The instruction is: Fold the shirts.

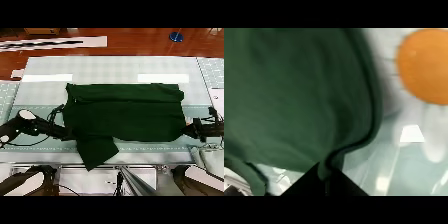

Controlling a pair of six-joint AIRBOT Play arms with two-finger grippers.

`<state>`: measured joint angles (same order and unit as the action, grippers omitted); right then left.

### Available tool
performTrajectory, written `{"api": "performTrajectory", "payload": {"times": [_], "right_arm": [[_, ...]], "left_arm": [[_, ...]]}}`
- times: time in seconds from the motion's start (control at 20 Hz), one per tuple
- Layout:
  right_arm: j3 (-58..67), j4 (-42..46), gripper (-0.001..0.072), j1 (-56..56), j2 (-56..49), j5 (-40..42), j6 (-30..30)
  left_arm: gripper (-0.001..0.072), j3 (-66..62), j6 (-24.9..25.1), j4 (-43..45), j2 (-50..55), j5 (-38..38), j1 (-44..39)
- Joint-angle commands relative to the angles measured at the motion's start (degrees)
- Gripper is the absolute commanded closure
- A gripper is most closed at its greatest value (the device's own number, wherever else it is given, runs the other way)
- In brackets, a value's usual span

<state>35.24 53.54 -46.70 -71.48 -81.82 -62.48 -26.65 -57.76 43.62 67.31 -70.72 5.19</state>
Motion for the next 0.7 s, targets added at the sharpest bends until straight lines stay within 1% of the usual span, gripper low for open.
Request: {"api": "performTrajectory", "payload": {"times": [0.0,0.1,0.15,0.2,0.25,0.35,0.45,0.55,0.65], "right_arm": [[2.3,-8.8,0.0678,0.0,4.7,-4.0,2.6],[3.6,-18.2,0.0679,0.0,8.0,-2.0,2.8],[4.5,-22.8,0.0679,0.0,9.3,-0.9,3.2],[5.7,-25.8,0.0679,0.0,10.0,0.0,3.2],[7.4,-26.7,0.0679,0.7,10.0,0.6,3.2],[11.2,-25.2,0.0679,3.9,10.0,3.1,3.1],[14.8,-22.3,0.0679,8.2,10.0,7.7,3.1],[17.4,-17.5,0.0679,12.5,10.0,15.1,1.6],[19.2,-12.6,0.0680,15.8,9.7,22.6,-0.6]], "left_arm": [[0.0682,-5.9,0.7,-6.4,-4.3,-3.5,0.0],[0.0681,-11.0,0.7,-9.8,-7.8,-3.4,0.0],[0.0681,-13.7,0.5,-9.8,-8.9,-3.3,0.0],[0.0682,-15.9,0.5,-9.7,-9.0,-3.1,0.2],[0.0681,-17.4,0.5,-9.6,-8.7,-1.8,0.4],[0.0681,-18.5,0.0,-9.9,-7.9,1.4,1.7],[0.0681,-19.1,0.0,-10.8,-7.0,3.5,3.2],[0.0681,-20.4,0.1,-11.8,-6.1,6.2,4.0],[0.0682,-22.6,0.1,-12.2,-4.6,10.9,4.0]]}}
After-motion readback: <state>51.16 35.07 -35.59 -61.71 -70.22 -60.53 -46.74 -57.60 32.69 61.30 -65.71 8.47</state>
